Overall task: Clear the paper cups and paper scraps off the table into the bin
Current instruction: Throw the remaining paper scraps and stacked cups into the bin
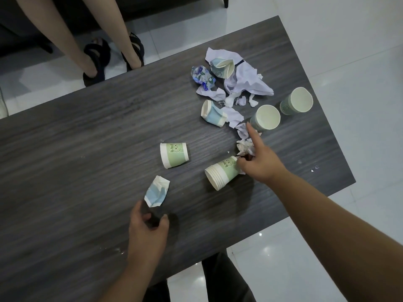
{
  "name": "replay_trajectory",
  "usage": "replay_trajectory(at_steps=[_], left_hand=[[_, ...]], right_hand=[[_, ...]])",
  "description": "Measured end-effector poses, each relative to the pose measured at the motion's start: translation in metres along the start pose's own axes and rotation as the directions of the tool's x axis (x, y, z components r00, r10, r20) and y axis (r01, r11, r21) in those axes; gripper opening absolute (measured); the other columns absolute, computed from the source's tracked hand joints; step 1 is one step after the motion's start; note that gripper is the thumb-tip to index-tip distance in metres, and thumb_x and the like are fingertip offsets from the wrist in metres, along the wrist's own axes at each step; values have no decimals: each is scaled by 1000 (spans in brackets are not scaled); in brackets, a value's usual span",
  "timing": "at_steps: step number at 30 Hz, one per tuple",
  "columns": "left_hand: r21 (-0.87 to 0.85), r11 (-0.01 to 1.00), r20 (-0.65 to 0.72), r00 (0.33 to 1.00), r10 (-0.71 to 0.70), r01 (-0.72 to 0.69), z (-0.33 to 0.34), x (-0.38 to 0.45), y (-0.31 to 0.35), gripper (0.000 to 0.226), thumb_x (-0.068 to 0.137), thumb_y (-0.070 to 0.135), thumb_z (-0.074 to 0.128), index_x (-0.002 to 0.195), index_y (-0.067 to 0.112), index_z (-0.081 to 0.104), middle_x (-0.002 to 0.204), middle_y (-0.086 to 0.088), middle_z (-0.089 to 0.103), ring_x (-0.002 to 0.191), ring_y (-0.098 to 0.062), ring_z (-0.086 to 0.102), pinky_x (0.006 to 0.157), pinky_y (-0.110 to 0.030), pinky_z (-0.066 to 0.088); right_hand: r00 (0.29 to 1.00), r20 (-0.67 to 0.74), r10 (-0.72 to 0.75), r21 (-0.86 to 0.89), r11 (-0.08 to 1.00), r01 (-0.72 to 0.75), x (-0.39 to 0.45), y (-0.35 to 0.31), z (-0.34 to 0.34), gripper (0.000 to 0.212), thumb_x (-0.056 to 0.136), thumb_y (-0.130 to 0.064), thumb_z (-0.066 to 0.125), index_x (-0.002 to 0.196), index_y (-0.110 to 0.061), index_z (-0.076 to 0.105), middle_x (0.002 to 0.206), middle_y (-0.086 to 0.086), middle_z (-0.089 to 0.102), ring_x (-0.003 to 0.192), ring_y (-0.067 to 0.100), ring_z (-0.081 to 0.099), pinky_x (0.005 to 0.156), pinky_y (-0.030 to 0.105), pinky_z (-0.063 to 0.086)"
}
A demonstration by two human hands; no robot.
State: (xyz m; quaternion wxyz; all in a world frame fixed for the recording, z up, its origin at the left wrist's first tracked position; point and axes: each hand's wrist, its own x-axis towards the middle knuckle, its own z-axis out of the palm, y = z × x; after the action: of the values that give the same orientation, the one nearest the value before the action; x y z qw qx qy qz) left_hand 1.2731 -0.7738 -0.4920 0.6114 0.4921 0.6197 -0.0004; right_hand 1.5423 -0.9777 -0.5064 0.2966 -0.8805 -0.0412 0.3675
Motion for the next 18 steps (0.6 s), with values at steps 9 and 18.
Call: replay_trajectory(at_steps=[9, 18], left_hand=[[277, 901, -138, 942, -307, 334, -2, -9, -20, 35, 89, 28, 76, 120, 15, 64, 89, -3, 75, 76, -25, 76, 74, -41, 63], [464, 843, 201, 894, -401, 274, 58, -39, 4, 28, 96, 32, 76, 120, 27, 62, 103, 0, 74, 75, -16, 77, 56, -25, 59]], right_hand=[[996, 84, -43, -145, 988, 55, 1, 24, -5, 91, 76, -76, 67, 155, -61, 24, 159, 2, 48, 141, 25, 52, 112, 48, 48], [994, -29, -102, -307, 948, 88, -10, 38, 15, 49, 88, -47, 78, 127, -35, 50, 121, 3, 61, 107, 31, 64, 80, 41, 51]])
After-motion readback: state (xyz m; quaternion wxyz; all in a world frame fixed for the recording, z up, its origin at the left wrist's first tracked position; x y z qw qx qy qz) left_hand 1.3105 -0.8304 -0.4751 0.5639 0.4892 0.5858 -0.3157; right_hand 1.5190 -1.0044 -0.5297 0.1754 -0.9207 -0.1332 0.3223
